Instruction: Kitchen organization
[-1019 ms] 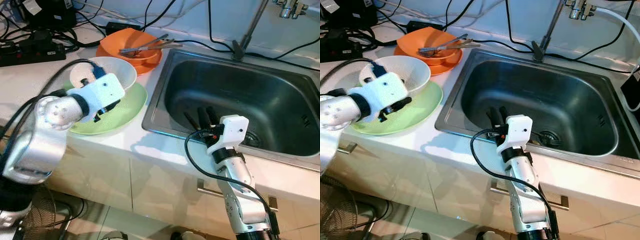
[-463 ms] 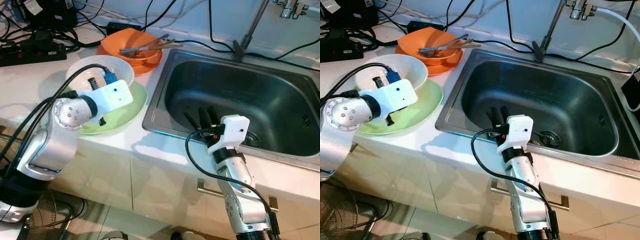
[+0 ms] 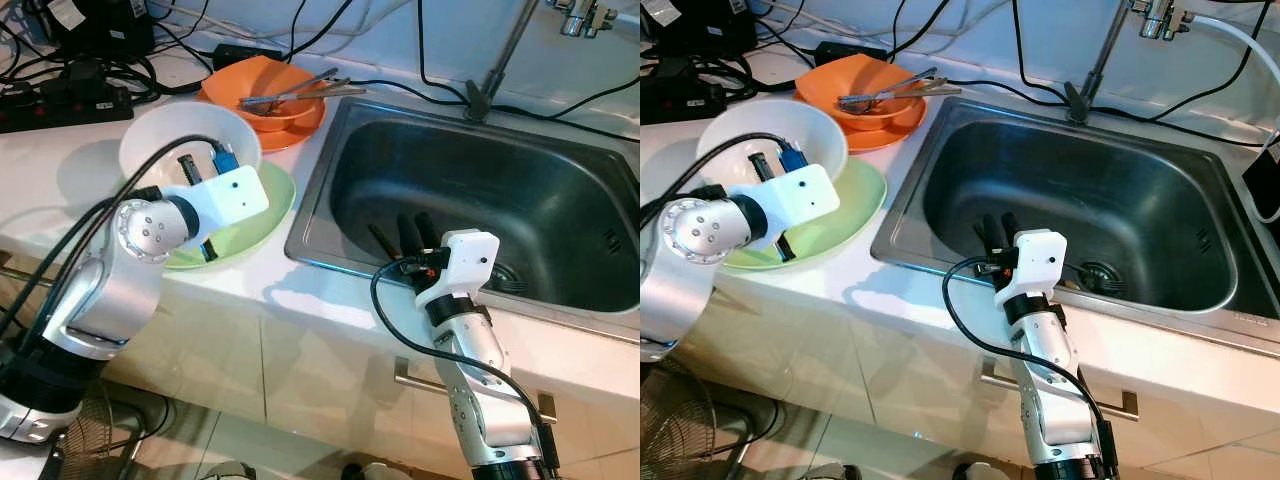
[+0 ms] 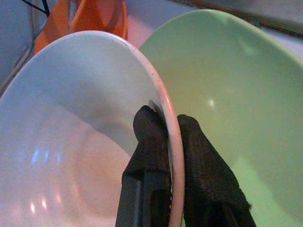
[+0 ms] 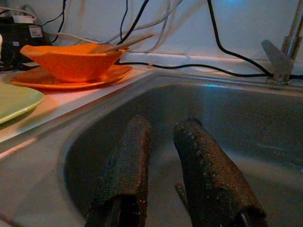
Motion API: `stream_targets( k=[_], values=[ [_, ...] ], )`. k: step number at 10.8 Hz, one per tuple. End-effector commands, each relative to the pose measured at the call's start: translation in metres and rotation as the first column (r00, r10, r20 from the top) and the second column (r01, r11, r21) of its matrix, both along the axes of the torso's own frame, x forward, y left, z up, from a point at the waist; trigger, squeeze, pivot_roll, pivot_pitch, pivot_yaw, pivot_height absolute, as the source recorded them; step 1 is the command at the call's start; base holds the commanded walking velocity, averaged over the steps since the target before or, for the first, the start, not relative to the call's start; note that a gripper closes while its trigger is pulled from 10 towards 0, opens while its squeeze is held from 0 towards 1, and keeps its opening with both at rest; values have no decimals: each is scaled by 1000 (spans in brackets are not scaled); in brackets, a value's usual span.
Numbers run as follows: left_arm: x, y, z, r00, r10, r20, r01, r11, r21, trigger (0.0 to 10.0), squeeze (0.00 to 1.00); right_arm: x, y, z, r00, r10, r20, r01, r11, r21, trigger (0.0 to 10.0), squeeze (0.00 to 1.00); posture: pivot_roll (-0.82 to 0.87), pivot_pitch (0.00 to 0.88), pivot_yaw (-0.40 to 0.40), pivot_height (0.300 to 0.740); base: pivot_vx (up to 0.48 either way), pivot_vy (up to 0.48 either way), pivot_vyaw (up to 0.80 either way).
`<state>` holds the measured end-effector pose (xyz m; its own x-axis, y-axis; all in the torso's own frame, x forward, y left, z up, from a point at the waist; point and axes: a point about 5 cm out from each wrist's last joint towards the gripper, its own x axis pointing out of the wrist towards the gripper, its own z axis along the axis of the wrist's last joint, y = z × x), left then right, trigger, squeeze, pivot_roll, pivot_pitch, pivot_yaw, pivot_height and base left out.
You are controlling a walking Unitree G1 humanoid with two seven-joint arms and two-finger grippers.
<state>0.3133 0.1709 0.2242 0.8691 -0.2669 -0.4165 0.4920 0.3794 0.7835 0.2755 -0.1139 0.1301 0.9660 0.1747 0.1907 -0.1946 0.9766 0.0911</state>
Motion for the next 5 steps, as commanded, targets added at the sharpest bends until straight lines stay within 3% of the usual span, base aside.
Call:
stream_targets(
  k=[1,2,4,5],
  values=[
    [0,-6,5,999,-29,26,28,999,17,0,0,0,-4,-10,999,-17,-51,17,1000,-4,10000,0,49,87,-79,740,0,0,0],
    [1,-6,7,998,-32,52,30,999,35,0,0,0,-4,-10,998,-19,-52,19,1000,-4,10000,0,49,88,-78,740,0,0,0],
    [12,-8,29,964,-7,264,-12,998,69,0,0,0,-5,-10,998,-25,-56,25,1000,1,10000,0,49,88,-81,740,0,0,0],
    [15,-14,51,903,-24,429,-7,998,70,0,0,1,-6,-10,998,-28,-57,28,1000,-2,10000,0,49,88,-81,740,0,0,0]
  ],
)
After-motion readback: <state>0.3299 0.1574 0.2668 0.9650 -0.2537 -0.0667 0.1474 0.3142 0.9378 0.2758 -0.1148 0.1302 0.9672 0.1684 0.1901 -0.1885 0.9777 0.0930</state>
